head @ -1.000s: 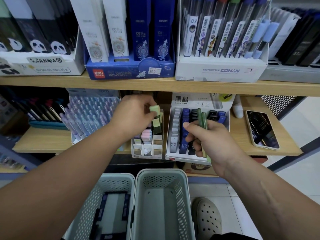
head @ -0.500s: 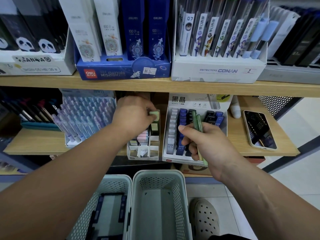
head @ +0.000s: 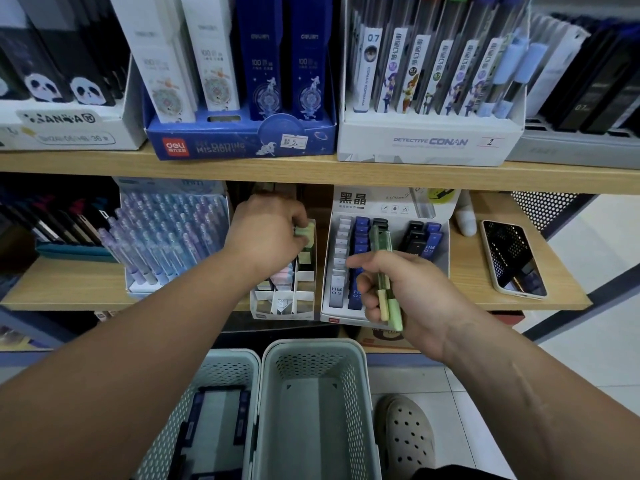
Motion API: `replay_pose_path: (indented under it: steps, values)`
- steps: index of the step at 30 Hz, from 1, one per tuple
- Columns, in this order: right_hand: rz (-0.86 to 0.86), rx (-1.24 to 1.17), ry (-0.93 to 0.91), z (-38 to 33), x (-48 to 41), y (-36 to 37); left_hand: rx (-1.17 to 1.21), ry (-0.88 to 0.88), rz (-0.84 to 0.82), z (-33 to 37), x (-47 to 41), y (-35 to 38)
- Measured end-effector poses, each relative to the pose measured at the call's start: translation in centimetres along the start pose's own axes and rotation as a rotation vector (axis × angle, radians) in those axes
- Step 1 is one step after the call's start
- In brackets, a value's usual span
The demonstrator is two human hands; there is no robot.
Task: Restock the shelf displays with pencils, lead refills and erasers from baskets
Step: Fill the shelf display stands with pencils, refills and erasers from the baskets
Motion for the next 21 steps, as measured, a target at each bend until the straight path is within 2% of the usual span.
replay_pose_path:
  steps: [5, 9, 13, 16, 18, 21]
  values:
    - [-0.072, 0.011, 0.032, 0.3, 0.4, 0.8, 0.045, 0.072, -0.030, -0.6, 0.4, 0.1]
    - [-0.046, 0.105, -0.018, -0.2, 0.5, 1.2, 0.149, 0.112, 0.032, -0.6, 0.8, -1.0]
    - [-0.098, 0.256, -0.045, -0.5, 0.7, 2.3, 0.528, -0.080, 0.075, 0.7, 2.1, -3.0]
    - [-0.106, 0.444, -0.113, -0.4, 0.7, 3.2, 0.843, -0.290, -0.070, 1.7, 3.8, -3.1]
    - [-0.093, 0.463, -0.151, -0.5, 0.8, 3.6, 0.913, -0.350, -0.193, 2.0, 5.1, -3.0]
    - [-0.083, 0.478, -0.165, -0.6, 0.8, 4.1, 0.956, -0.400, -0.252, 1.3, 6.3, -3.1]
Point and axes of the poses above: each hand's wrist, its own x-axis away from the middle knuckle, its own y-axis out of the palm, z = x × y, the point moved 5 cm from there along -x, towards the middle knuckle, and after that the axes turned 5 degrees about y, right-handed, at the moved point
